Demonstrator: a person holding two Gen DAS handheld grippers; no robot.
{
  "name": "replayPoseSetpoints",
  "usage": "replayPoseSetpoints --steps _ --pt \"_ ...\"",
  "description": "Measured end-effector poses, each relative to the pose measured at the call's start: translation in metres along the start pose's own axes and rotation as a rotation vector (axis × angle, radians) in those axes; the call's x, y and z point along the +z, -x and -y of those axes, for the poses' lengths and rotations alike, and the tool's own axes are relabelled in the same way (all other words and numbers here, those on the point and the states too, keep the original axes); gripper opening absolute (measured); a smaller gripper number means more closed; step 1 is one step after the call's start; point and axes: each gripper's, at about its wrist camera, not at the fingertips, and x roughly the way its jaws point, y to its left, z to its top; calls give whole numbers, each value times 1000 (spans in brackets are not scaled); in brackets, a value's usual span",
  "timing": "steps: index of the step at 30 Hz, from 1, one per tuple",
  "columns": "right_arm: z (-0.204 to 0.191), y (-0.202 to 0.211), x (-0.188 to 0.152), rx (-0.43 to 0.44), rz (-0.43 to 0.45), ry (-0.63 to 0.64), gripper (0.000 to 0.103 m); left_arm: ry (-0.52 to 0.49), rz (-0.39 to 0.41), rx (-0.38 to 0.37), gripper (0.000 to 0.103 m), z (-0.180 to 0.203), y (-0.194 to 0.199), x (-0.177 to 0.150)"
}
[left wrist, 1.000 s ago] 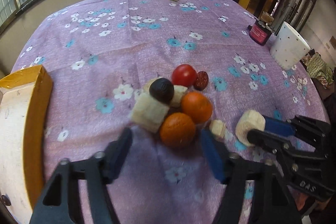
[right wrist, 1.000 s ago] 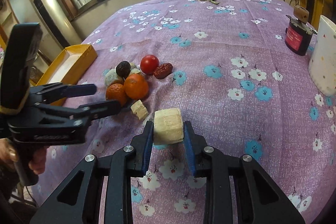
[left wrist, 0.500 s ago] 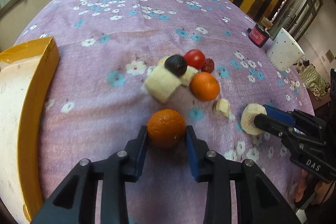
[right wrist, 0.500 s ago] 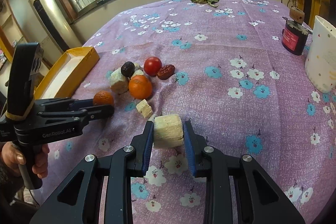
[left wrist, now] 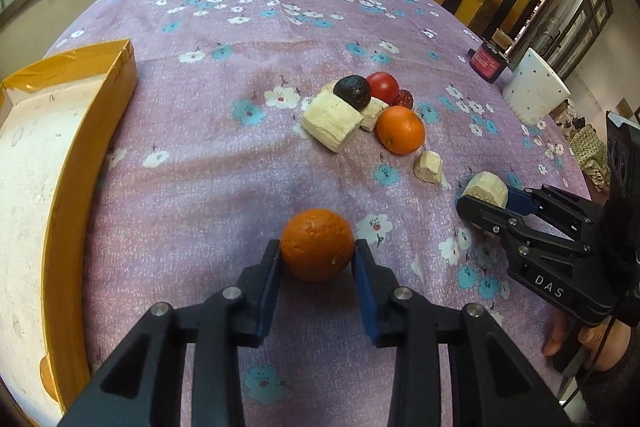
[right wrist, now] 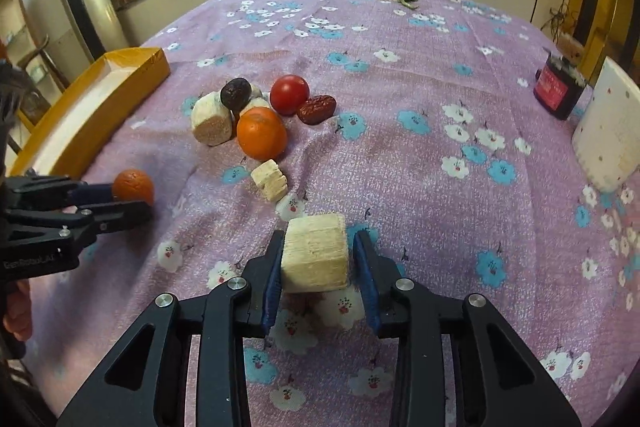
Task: Organize fruits
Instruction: 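Carry the white cube and orange over the tray and release both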
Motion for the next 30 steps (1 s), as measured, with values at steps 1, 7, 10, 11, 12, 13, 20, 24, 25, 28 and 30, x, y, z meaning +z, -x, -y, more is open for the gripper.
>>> replayPoseSetpoints --steps 1,7,10,11,12,13,20,24,25,28,30 --pt "-1 0 0 -1 -3 2 28 -5 7 1 38 1 0 0" --pt "2 21 -8 69 -1 -79 28 -9 37 -25 38 1 14 -5" --pt "-4 32 -10 83 13 -90 28 -8 52 -41 38 -1 27 -9" --pt "-6 36 -10 88 18 -93 28 -5 56 -48 38 -2 31 -10" --pt "-9 40 -11 95 25 -97 28 -2 59 -54 38 -3 35 -12" --pt "-11 43 -11 100 29 -100 28 2 67 -57 38 -4 40 -13" --pt "-39 48 -6 137 27 -94 28 34 105 -69 38 -22 67 -21" --pt "-69 46 5 169 29 -55 28 62 128 -59 38 -42 84 -27" --pt "-76 45 8 178 30 -46 28 70 133 -53 38 -48 88 -29" --pt "-103 41 19 212 29 -14 28 102 147 -33 38 -69 100 -33" --pt "-121 38 28 236 28 8 27 123 158 -14 38 -86 108 -37"
